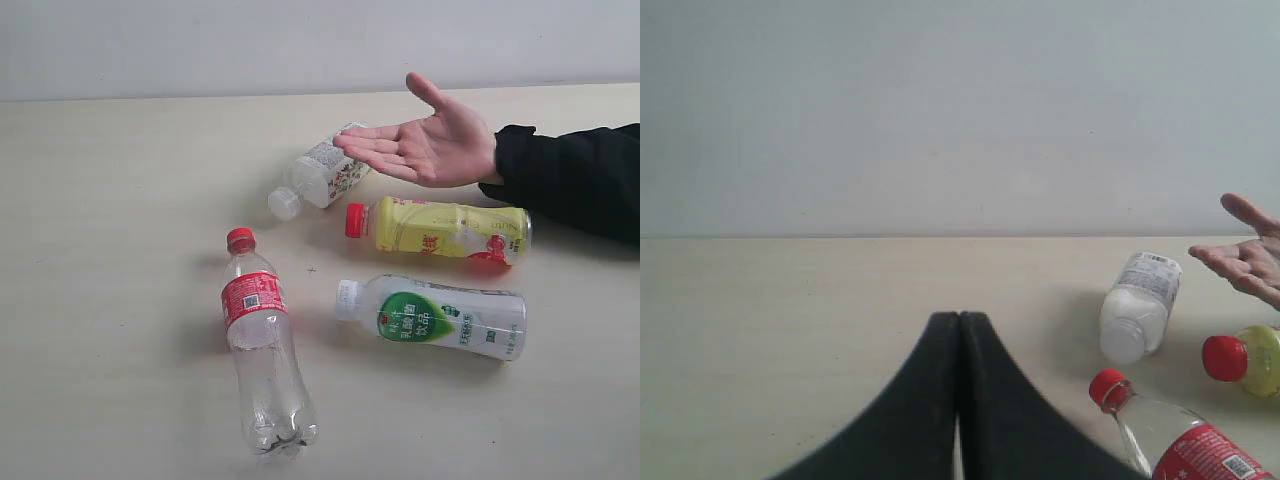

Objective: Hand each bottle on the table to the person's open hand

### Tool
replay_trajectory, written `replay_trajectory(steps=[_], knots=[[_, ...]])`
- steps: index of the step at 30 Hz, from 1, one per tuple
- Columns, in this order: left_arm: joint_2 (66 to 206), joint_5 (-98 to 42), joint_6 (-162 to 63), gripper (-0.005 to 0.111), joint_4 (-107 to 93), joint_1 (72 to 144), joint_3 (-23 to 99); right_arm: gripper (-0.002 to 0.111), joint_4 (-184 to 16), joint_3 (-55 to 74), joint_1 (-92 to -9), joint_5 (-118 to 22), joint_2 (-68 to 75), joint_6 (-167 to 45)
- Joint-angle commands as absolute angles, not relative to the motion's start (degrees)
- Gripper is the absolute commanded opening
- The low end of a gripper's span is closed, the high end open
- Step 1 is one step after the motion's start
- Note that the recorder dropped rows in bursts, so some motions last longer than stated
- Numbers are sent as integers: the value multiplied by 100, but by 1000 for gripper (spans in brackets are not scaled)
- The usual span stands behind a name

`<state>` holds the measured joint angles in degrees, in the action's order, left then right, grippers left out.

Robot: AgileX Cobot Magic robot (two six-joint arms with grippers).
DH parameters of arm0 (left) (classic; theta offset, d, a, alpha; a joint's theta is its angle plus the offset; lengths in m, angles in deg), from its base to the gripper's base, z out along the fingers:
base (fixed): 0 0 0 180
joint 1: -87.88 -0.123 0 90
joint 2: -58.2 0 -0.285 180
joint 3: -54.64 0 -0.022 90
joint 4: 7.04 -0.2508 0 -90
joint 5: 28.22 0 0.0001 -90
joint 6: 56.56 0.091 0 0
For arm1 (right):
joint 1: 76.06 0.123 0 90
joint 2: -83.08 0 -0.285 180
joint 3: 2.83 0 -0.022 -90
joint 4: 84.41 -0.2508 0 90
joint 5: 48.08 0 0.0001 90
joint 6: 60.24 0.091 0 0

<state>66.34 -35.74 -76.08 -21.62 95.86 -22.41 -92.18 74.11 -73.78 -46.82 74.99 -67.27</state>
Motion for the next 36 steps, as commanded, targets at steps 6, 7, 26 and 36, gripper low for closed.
replay_trajectory(steps=[6, 7, 26, 36], knots=[[6598, -3558, -7598, 0, -2167, 9577, -2258, 1, -9186, 7438, -7373, -4673, 7529, -6761], [6598, -3558, -7598, 0, -2167, 9577, -2258, 1, -9186, 7438, -7373, -4673, 7529, -6761], [6598, -3558, -7598, 0, -2167, 9577, -2258, 1, -11395, 7438, -7373, -5800, 7529, -6740], [6598, -3558, -7598, 0, -2167, 9577, -2258, 0, -9110, 5173, -7373, -4888, 6586, -5063]])
